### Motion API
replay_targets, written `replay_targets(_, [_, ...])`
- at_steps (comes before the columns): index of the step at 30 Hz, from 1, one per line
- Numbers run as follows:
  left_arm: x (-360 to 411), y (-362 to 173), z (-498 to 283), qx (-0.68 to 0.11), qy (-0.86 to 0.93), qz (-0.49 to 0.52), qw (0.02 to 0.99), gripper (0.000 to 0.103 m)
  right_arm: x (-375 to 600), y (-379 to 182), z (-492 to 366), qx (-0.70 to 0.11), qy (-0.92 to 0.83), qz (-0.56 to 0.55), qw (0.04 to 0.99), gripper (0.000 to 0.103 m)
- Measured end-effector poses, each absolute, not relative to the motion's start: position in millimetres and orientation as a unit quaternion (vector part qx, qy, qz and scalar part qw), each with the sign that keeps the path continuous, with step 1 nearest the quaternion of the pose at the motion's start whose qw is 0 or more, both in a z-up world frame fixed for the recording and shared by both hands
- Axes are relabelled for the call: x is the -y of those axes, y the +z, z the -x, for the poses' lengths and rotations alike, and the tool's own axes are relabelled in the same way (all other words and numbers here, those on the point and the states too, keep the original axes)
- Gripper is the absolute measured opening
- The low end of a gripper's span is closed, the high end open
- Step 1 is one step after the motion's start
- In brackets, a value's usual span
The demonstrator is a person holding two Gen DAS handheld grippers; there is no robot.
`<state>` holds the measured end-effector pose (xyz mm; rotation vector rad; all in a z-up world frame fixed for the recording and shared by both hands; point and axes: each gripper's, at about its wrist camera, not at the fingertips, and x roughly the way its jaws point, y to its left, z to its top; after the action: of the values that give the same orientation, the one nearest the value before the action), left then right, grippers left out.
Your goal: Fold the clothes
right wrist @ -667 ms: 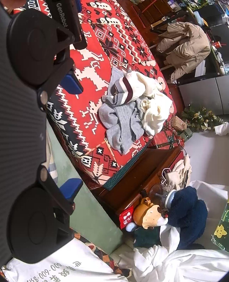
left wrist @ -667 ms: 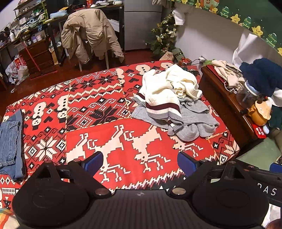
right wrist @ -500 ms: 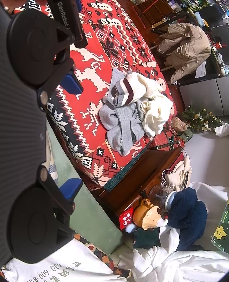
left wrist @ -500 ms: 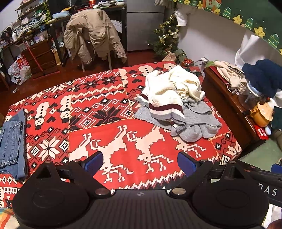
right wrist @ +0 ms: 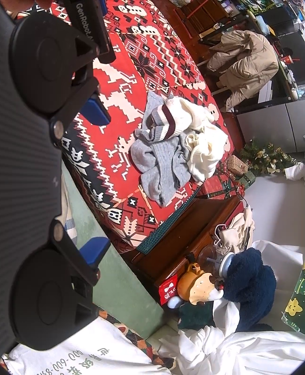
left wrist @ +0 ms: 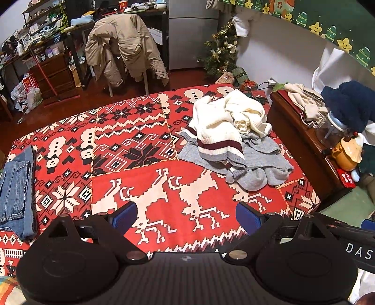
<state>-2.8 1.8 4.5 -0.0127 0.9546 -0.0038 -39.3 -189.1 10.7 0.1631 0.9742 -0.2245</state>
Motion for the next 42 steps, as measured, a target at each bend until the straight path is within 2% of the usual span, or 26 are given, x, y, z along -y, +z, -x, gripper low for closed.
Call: replay_targets(42, [-3.8,5.9,4.7,-0.459,-0.003,0.010,0.888,0.092,184.5,16.9,42.0,-0.452,-0.094,-0.073,0.884,0.102])
